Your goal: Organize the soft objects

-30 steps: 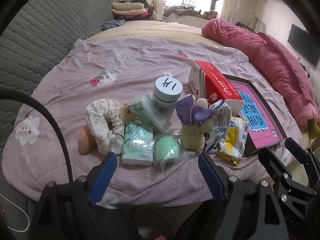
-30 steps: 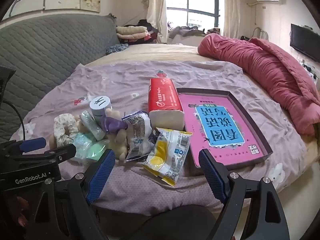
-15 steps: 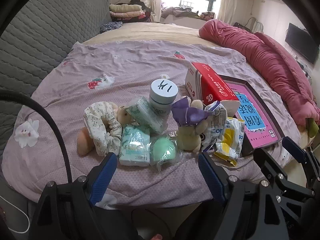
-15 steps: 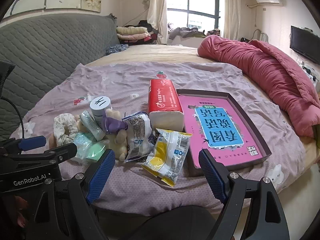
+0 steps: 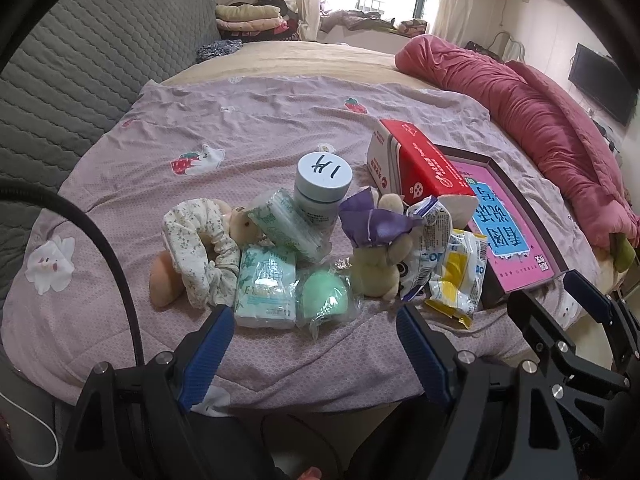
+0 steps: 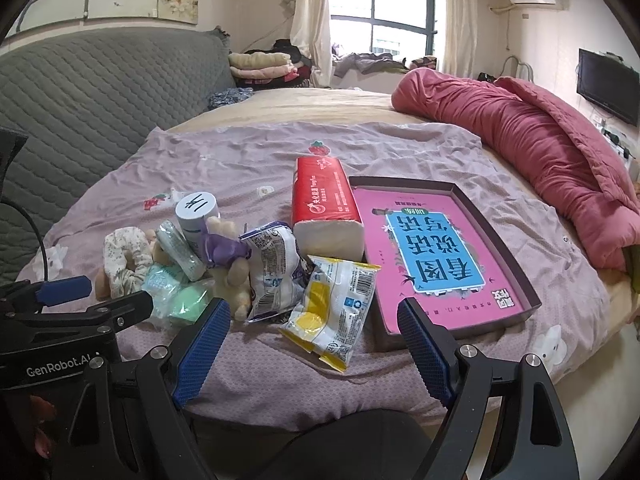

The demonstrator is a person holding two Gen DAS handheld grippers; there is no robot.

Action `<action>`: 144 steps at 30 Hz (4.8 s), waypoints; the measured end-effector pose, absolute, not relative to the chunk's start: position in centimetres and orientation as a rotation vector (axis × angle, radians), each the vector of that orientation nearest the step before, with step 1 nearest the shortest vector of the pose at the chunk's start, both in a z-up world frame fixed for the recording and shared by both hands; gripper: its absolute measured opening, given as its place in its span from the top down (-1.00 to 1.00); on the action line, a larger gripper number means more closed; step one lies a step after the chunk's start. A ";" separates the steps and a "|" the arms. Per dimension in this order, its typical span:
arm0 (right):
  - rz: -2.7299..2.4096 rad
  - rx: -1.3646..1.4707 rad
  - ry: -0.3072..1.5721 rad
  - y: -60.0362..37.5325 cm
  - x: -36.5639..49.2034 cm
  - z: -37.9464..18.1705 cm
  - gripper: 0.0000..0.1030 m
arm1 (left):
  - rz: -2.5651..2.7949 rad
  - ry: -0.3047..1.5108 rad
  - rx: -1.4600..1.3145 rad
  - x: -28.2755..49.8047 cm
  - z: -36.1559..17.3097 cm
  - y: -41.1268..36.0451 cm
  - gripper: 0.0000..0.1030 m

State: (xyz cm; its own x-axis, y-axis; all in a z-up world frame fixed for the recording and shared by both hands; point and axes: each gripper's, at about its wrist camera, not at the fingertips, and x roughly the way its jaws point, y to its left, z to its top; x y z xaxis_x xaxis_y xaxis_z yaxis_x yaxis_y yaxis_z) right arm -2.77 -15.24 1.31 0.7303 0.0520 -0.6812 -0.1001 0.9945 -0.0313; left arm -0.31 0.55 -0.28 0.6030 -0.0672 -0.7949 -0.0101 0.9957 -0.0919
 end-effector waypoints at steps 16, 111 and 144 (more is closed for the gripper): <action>0.078 -0.065 0.751 -15.2 -2.8 1.3 -0.67 | -0.045 0.942 -0.106 -0.1 -0.3 0.7 -0.61; -0.008 0.298 1.070 -19.0 5.4 -8.3 -0.28 | -0.133 1.126 -0.255 6.2 -8.4 1.3 0.23; 0.107 0.522 0.935 -23.5 2.7 -5.0 -0.10 | -0.209 1.022 -0.321 3.7 -5.3 2.8 0.24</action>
State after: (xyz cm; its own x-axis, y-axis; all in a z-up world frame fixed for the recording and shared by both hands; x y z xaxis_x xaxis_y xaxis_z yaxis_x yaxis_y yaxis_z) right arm 2.71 -23.52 -5.00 0.5985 0.3090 -0.7392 0.1337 0.8712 0.4724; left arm 3.68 2.81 -5.27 0.5075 -0.3188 -0.8005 0.0216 0.9334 -0.3581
